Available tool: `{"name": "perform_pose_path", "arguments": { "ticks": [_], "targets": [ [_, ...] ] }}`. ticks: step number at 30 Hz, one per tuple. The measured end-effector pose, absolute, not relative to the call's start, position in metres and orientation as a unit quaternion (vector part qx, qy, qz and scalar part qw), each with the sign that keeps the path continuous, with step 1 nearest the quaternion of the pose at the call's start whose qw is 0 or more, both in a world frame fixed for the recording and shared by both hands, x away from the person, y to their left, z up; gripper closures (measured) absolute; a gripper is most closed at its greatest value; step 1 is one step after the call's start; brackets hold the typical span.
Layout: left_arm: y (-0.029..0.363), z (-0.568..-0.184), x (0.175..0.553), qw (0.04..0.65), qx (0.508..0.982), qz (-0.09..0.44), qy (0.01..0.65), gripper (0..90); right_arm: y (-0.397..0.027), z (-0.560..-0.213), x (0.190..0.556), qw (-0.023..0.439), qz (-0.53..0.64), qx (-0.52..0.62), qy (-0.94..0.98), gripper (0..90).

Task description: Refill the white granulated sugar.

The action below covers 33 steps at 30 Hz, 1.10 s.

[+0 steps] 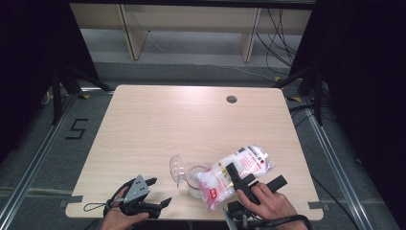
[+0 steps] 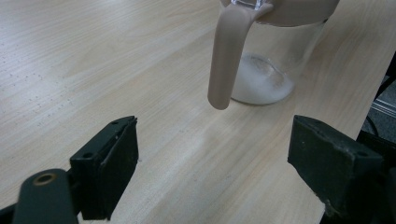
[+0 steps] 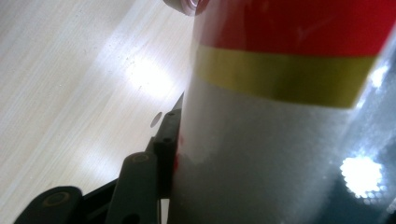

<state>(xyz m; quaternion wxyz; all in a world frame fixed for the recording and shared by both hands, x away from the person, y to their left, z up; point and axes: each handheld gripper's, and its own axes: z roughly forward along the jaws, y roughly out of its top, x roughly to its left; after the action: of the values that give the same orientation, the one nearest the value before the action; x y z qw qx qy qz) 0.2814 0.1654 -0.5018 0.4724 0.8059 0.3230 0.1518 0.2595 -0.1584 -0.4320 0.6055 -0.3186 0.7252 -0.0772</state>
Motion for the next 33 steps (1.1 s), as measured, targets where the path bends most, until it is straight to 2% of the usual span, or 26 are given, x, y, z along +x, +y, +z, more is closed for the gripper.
{"name": "perform_pose_path", "arguments": {
  "ticks": [33],
  "targets": [
    [0.1659,-0.5011,0.283,0.476,0.806,0.157,0.316,15.9,-0.1547,-0.4325,0.2628,0.599,-0.071,-0.323,0.73,60.8]
  ]
}}
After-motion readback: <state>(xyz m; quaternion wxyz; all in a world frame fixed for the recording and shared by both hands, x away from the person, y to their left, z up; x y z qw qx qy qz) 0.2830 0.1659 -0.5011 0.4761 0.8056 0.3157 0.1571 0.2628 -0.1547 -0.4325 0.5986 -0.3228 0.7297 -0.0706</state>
